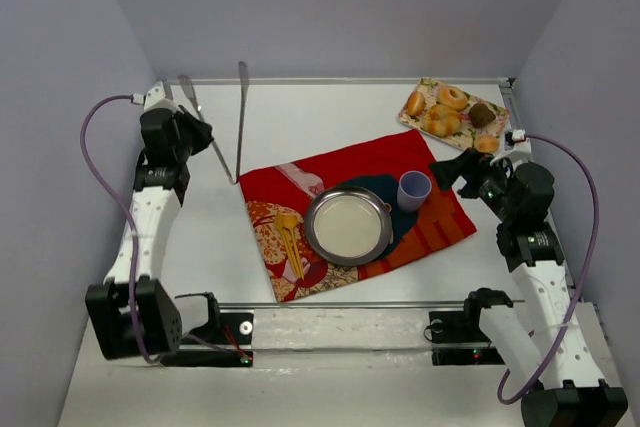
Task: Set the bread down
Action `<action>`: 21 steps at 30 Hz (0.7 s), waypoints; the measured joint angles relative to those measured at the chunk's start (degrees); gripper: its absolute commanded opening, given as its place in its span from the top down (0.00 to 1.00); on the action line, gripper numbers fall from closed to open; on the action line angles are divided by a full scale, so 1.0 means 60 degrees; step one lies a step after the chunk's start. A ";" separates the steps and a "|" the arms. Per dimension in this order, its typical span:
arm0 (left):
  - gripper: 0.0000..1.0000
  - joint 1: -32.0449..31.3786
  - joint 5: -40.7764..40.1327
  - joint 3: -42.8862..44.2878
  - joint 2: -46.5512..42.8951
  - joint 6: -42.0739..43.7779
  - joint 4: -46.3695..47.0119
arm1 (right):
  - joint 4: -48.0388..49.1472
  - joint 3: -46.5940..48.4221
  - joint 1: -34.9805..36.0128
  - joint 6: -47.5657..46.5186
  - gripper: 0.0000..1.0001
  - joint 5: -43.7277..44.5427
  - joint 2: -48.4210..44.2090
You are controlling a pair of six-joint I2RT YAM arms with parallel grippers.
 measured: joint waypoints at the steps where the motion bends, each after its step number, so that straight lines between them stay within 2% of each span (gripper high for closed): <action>1: 0.94 -0.0415 0.0364 -0.0197 -0.0736 0.0007 0.0423 | 0.0153 0.0000 0.0000 -0.0044 0.00 -0.0401 -0.0022; 6: 0.94 -0.2218 0.2517 -0.1344 -0.3308 -0.0430 0.2863 | 0.1967 -0.0113 0.0375 -0.0270 0.00 -0.3574 0.0091; 10: 0.94 -0.3479 0.3559 -0.2127 -0.4532 -0.0882 0.4546 | 0.3687 -0.0291 0.2299 -0.0678 0.00 -0.5173 -0.0004; 15: 0.94 -0.4277 0.4146 -0.3005 -0.5679 -0.1479 0.6295 | 0.4521 0.0171 0.4677 -0.1898 0.00 -0.6025 0.1009; 19: 0.94 -0.4546 0.4466 -0.3472 -0.5985 -0.1912 0.7424 | 0.3891 0.1588 0.7140 -0.4171 0.00 -0.6186 0.3191; 21: 0.94 -0.4615 0.4623 -0.3719 -0.5956 -0.2233 0.8182 | 0.3810 0.1909 0.7675 -0.4772 0.00 -0.6233 0.3920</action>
